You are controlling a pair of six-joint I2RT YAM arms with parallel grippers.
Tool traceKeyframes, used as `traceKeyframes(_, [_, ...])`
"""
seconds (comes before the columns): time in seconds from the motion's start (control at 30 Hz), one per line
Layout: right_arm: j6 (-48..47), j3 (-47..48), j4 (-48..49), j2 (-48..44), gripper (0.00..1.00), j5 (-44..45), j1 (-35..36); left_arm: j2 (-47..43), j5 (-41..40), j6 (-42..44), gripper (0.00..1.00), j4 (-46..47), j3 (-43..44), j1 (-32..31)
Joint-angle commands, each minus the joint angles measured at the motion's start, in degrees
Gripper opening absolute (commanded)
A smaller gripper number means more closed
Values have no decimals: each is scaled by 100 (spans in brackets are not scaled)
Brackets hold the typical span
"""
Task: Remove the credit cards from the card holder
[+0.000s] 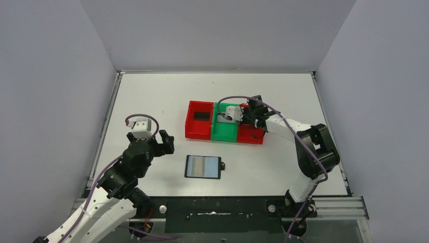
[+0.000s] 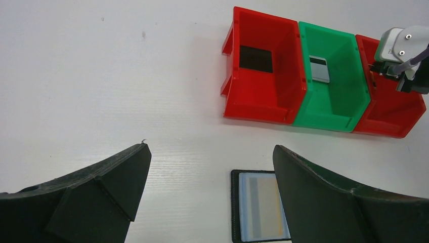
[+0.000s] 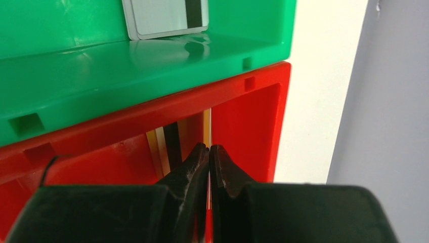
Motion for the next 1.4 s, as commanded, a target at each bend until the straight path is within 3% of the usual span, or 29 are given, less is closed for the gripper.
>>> traceKeyframes(0.0, [-165,-43,407,-13,6,-48,-59,16,-54,-4,94,156,175,35])
traceKeyframes(0.73, [-32,-60,-314,-203,24,-406,-217,118,-89,-13,94,92,199,33])
traceKeyframes(1.0, [674,-94,118,-636,28,-81,-187,185,-36,-13,94,77,210,35])
traceKeyframes(1.1, [1811,-105,411,-969,30,115,-176,187,-42,-21,94,60,210,29])
traceKeyframes(1.23, [4382,-121,483,-1377,35,609,-126,184,-51,-17,94,67,203,30])
traceKeyframes(1.3, [6011,63,-49,-1376,41,837,-134,208,-45,-22,94,60,210,31])
traceKeyframes(1.37, [7377,211,-728,-1219,38,677,-140,254,-44,-37,94,-2,251,31])
